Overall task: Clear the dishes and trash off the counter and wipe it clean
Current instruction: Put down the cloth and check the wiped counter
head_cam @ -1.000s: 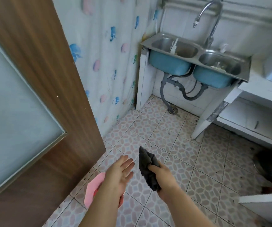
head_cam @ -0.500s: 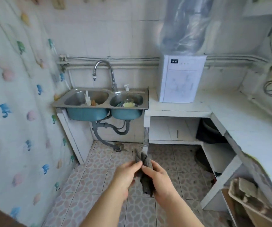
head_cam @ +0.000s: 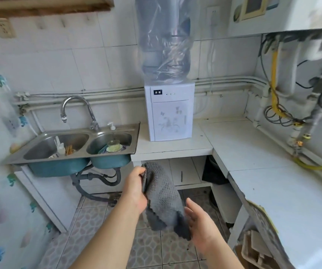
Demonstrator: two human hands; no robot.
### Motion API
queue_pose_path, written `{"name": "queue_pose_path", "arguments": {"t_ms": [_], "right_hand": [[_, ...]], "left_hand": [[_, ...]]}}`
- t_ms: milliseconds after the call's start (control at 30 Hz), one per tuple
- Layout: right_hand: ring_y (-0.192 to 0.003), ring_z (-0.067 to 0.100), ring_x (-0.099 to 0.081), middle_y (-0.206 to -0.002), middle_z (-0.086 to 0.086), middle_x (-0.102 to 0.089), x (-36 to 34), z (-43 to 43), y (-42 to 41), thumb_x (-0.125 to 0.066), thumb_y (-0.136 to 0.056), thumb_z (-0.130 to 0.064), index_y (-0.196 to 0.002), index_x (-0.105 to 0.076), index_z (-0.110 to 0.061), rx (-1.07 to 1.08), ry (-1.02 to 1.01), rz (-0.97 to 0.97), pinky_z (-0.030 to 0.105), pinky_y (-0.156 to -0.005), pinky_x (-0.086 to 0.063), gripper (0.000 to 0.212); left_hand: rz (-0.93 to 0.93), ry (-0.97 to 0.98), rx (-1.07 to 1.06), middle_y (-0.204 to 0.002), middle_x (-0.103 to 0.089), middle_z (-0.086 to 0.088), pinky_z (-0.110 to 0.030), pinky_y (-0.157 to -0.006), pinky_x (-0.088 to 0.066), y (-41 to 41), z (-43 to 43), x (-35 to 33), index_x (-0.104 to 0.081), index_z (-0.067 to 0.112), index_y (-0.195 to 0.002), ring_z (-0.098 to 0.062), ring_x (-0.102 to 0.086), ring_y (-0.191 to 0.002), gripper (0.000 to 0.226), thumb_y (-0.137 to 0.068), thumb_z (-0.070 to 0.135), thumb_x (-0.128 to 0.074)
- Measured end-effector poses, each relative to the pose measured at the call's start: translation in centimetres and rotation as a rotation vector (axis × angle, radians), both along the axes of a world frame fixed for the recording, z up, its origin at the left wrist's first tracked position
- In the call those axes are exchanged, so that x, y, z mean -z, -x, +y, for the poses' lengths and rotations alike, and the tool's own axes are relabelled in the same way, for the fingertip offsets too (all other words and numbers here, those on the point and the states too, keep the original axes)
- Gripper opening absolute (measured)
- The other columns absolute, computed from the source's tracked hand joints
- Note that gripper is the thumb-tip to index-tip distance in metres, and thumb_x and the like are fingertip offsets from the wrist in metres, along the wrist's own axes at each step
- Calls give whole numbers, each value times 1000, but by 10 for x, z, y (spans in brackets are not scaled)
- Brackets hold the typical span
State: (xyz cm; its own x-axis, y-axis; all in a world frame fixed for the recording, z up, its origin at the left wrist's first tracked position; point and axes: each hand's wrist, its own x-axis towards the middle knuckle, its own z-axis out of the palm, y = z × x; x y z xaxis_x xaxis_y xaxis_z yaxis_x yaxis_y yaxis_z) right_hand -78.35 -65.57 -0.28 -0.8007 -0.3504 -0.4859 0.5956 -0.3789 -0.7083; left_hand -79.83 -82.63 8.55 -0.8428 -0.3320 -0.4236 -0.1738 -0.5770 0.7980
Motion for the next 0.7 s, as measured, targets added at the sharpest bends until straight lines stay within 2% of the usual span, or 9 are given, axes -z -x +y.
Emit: {"name": "queue_pose_path", "arguments": {"t_ms": [33,67,133,200,300,367,467,567,700], "right_hand": [[-123,29,-53,-132,11,-58,1,6,3,-80,-64,-38,-133,-51,-13,26,-40,24,39,-99,-45,78],[-125,31,-51,-133,12,-56,0,13,8,-79,-64,-29,-132,-51,-16,54,-89,68,39,-101,-43,74],[-123,26,-51,-135,6,-55,-4,18,17,-68,-77,-12,-129,-52,-23,61,-234,163,39,-104,-39,56],[-124,16,-47,-134,-6,-50,-13,22,31,-57,-82,2,-133,-49,-27,62,-337,285,35,-102,-37,59],[-124,11,-48,-131,-8,-54,-32,16,53,-50,-74,9,-134,-49,-25,64,-385,488,33,-103,-41,69],[-111,10,-53,-119,-4,-60,-43,9,67,-45,-73,15,-127,-53,-22,29,-419,586,27,-93,-45,66],[-84,14,-57,-90,-1,-64,-42,0,86,-48,-73,7,-102,-61,-20,-43,-590,661,31,-74,-44,42],[-70,13,-53,-70,-5,-58,-29,-4,103,-60,-72,-4,-79,-58,-14,-129,-760,629,29,-66,-41,12],[-75,12,-59,-73,-7,-63,-2,-9,127,-65,-68,-7,-70,-60,-22,-342,-923,500,26,-67,-45,16]], "left_hand": [[-12,29,23,-85,-66,-14,-36,-73,-48,7,4,-2,-65,6,-90,-29,-61,-82,22,-89,22,-49],[-22,67,59,-83,-66,-14,-36,-72,-49,14,11,-5,-66,6,-89,-29,-61,-81,23,-87,24,-52],[-51,190,135,-81,-66,-13,-38,-75,-48,23,18,-10,-67,8,-83,-29,-61,-81,21,-81,27,-59],[-42,375,222,-82,-64,-13,-39,-77,-44,32,31,-16,-66,12,-73,-27,-59,-84,14,-80,24,-62],[29,625,315,-80,-60,-9,-34,-75,-39,43,47,-22,-63,16,-69,-23,-54,-82,18,-86,15,-57],[45,687,352,-81,-63,-6,-33,-74,-42,50,49,-24,-65,16,-75,-23,-56,-82,15,-86,13,-56],[58,747,357,-89,-67,-2,-31,-75,-46,63,39,-21,-68,19,-85,-19,-60,-87,13,-87,13,-56],[62,740,346,-95,-67,-4,-28,-67,-45,81,22,-16,-68,18,-95,-18,-61,-88,12,-89,15,-58],[33,580,213,-98,-68,-11,-37,-77,-49,123,-18,-1,-68,21,-88,-28,-63,-92,9,-85,20,-60]]}}
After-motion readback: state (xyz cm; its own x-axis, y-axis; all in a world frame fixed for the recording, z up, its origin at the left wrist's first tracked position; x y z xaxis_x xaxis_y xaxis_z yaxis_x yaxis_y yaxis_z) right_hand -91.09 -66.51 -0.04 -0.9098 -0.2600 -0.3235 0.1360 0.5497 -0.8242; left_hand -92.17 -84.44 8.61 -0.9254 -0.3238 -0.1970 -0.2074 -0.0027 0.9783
